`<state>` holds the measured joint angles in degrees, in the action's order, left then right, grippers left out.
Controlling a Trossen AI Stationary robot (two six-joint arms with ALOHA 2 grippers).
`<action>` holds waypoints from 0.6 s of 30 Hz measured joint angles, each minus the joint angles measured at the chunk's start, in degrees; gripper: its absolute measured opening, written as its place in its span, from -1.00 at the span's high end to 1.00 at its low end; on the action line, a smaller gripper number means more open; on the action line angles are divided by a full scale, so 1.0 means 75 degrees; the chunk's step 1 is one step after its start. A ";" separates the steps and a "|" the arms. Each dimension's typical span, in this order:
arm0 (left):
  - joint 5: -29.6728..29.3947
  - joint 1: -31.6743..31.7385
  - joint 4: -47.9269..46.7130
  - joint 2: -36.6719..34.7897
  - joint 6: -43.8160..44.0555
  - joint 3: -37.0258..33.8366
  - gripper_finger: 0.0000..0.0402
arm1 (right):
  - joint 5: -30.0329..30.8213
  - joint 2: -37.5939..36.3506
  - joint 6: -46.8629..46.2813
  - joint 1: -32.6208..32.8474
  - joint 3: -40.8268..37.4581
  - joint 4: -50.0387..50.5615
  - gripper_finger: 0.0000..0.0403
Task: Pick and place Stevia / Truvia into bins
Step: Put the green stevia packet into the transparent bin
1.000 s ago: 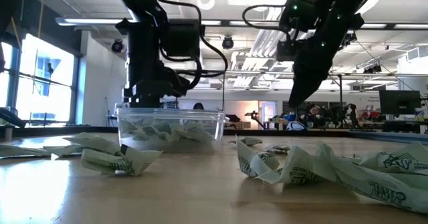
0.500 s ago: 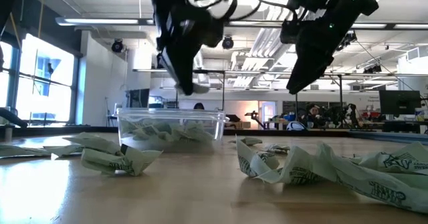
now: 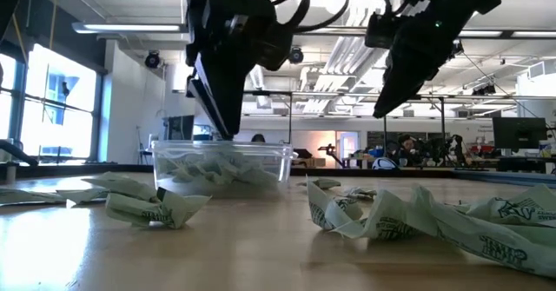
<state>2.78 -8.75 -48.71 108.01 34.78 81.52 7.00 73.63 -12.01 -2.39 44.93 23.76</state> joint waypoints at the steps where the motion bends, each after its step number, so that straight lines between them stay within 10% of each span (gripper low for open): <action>1: -0.0087 0.0000 -0.0115 0.0000 0.0133 0.0002 0.18 | -0.0046 0.0000 0.0000 0.0000 0.0000 -0.0146 -0.91; 7: -0.0211 0.0009 -0.1091 -0.0363 0.0601 0.0000 -0.10 | -0.0824 0.0304 -0.0351 -0.0097 0.0000 -0.1363 -0.91; 18: -0.1688 0.0273 -0.1902 -0.1911 0.0601 -0.0591 0.07 | -0.0645 0.2297 -0.0974 -0.0238 0.1029 -0.2169 -0.91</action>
<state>-9.88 -6.70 -62.98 93.67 39.29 77.09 2.16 90.85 -19.31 -4.18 52.64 7.50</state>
